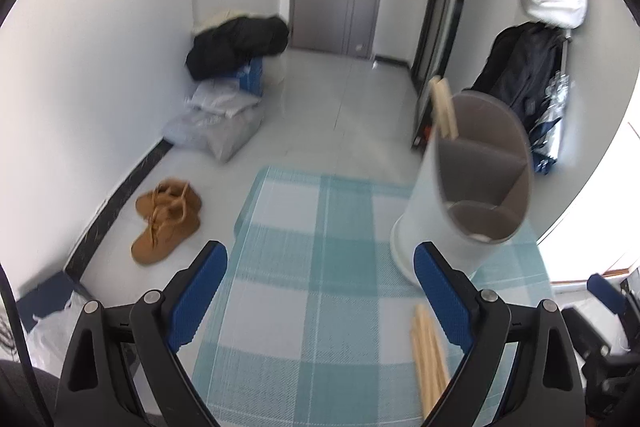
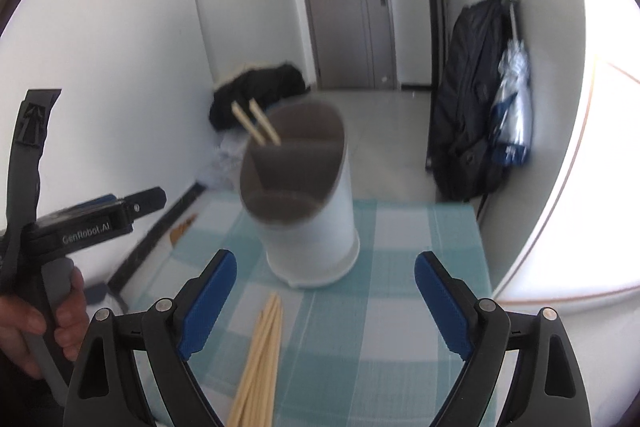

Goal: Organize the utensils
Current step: 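Withdraw both open grippers from the caddy back toward the chopstick bundle, then lower the right gripper onto the chopstick bundle and pinch one chopstick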

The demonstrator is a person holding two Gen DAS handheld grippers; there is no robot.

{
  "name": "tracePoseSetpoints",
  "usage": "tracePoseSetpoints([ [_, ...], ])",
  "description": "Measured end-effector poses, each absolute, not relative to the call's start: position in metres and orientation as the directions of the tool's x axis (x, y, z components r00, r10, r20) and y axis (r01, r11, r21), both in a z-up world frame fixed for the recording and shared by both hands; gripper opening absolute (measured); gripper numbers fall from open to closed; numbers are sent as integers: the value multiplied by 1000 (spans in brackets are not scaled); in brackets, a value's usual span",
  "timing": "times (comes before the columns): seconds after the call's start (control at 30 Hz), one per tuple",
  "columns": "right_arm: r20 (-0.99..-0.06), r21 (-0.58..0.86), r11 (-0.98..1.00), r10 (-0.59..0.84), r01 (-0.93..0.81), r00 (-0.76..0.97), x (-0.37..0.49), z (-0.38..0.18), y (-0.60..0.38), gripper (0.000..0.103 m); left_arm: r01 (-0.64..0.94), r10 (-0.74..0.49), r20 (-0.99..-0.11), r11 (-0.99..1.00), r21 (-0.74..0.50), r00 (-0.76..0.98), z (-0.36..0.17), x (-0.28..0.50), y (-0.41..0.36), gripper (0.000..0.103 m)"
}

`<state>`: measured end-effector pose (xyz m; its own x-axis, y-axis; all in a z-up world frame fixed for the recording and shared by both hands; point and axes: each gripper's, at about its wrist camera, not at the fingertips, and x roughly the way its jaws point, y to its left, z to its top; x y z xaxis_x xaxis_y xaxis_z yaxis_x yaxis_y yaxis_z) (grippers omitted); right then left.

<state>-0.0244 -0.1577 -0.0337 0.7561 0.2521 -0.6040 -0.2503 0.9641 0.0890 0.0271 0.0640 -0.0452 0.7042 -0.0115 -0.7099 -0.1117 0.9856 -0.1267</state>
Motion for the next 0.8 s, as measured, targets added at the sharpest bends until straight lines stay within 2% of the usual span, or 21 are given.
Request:
tracePoseSetpoints([
  [0.1,-679,77,958,253,-276,689,-18,-56,-150,90,-133,-36,-734,976,-171,678,-49,33,72,92],
  [0.2,-742,52,947,248,-316,623,-14,-76,-139,87,-155,-10,-741,976,-154,672,-50,36,75,92],
  [0.3,-795,25,938,227,-345,562,-7,-95,-128,80,-173,-17,-756,970,-172,655,-51,40,79,92],
  [0.33,-813,21,937,219,-350,539,-4,-101,-125,74,-173,-30,-759,967,-187,650,-52,41,80,92],
  [0.4,-836,23,935,211,-353,507,3,-111,-122,70,-180,-42,-768,963,-202,639,-55,44,84,92],
  [0.5,-857,25,937,199,-348,476,10,-123,-119,70,-181,-55,-779,960,-213,624,-59,47,86,92],
  [0.63,-879,31,935,194,-355,436,13,-135,-112,60,-188,-70,-795,956,-227,603,-64,51,90,92],
  [0.8,-888,27,931,190,-364,419,11,-141,-107,54,-201,-91,-812,948,-249,576,-69,54,96,92],
])
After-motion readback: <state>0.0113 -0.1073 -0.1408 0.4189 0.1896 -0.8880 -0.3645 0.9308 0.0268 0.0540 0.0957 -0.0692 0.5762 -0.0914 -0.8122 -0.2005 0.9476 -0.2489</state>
